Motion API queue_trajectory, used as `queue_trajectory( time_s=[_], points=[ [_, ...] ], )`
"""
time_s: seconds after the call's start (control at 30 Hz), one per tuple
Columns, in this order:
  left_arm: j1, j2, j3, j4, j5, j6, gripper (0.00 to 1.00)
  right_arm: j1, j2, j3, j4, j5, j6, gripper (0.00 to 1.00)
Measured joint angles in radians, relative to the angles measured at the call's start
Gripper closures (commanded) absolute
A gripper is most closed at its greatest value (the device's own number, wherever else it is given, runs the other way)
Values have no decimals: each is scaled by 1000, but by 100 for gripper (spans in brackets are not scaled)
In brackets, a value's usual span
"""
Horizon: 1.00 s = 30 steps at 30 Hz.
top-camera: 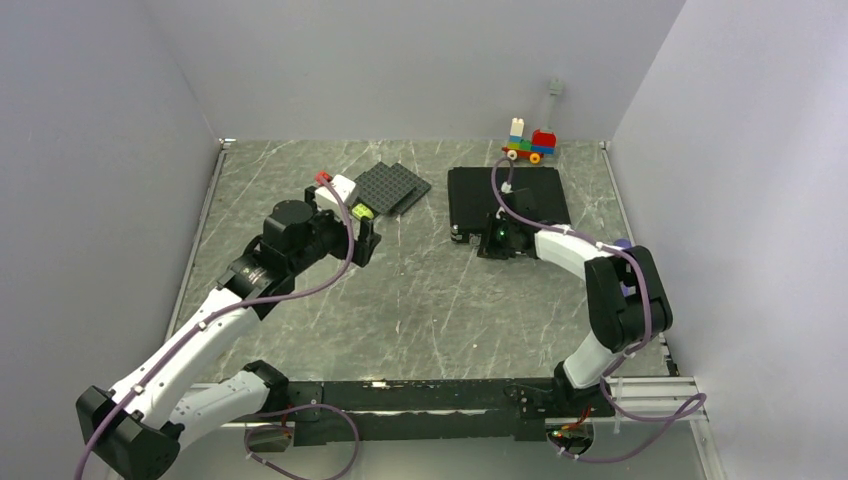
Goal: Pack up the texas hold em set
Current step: Close the chip case at the center of the board, then reset both arms
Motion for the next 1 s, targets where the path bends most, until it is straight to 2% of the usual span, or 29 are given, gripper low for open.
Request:
queue_trajectory(
  time_s=[0.2,0.33,0.43,0.6,0.8,1.0],
  points=[
    [122,14,0,0,8,-50,1,-26,-81,28,-69,5,-22,77],
    [234,13,0,-7,-10,-84,1,-118,-182,41,-106,3,-42,71],
    [278,-5,-2,-22,-75,-93,1,-215,-297,41,-145,7,-61,65],
    [285,-100,-22,-25,-219,-68,1,-330,-534,39,-191,113,-98,57],
    [285,-200,-49,-13,-371,-27,1,-332,-795,-10,-171,264,-156,51],
    [285,-216,-74,-5,-405,-13,1,-332,-861,-73,-159,329,-184,49]
  ],
)
